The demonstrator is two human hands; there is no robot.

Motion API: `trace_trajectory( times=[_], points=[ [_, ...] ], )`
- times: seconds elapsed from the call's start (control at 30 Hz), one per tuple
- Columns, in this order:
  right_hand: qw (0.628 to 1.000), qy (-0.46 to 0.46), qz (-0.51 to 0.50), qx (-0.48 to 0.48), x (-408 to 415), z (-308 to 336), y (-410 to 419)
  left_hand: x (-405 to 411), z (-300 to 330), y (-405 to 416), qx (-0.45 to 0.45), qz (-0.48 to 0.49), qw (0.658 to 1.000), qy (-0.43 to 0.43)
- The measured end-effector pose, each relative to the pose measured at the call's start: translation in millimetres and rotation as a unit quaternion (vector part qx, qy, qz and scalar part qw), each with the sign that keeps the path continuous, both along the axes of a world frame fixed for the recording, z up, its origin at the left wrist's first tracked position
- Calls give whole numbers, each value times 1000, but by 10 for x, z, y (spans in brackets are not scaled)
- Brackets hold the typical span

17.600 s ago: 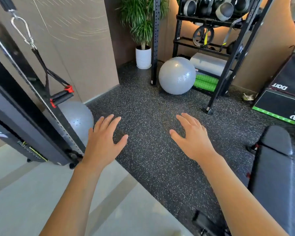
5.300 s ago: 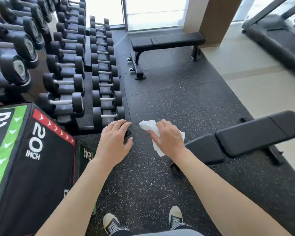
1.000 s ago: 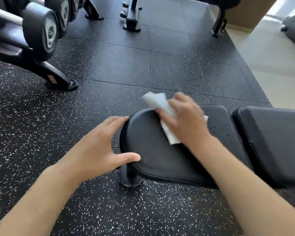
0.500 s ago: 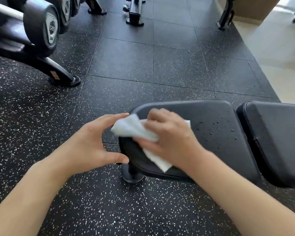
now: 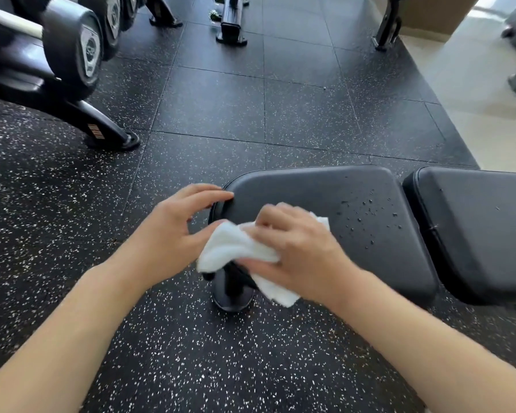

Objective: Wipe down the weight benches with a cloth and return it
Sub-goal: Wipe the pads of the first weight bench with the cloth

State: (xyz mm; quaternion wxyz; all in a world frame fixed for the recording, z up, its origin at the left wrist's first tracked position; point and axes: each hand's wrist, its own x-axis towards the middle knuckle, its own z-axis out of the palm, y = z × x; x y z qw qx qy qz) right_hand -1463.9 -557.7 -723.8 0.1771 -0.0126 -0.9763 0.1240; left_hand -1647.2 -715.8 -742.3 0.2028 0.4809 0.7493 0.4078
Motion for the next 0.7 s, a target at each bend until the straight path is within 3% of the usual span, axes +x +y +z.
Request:
trace_trajectory(
  times=[0.13, 0.2, 0.37, 0.47, 0.57, 0.7],
  points=[
    [978, 10, -199, -68, -7, 134, 540, 42, 20, 49, -1, 13, 1000, 19],
    [972, 15, -223, -73, 10, 152, 541, 45, 8, 27, 5, 13, 1000, 9],
    [998, 10, -43, -36, 29, 19, -242, -16, -44, -44, 7, -1, 999, -36],
    [1000, 12, 14, 11, -4, 2, -171, -48, -41, -24, 11, -1, 999, -39],
    [992, 22, -120, -32, -82, 58, 277, -8, -52, 27, 21, 11, 1000, -19],
    [955, 14, -290, -58, -122, 81, 799, 15, -62, 8, 20, 19, 1000, 9]
  ],
)
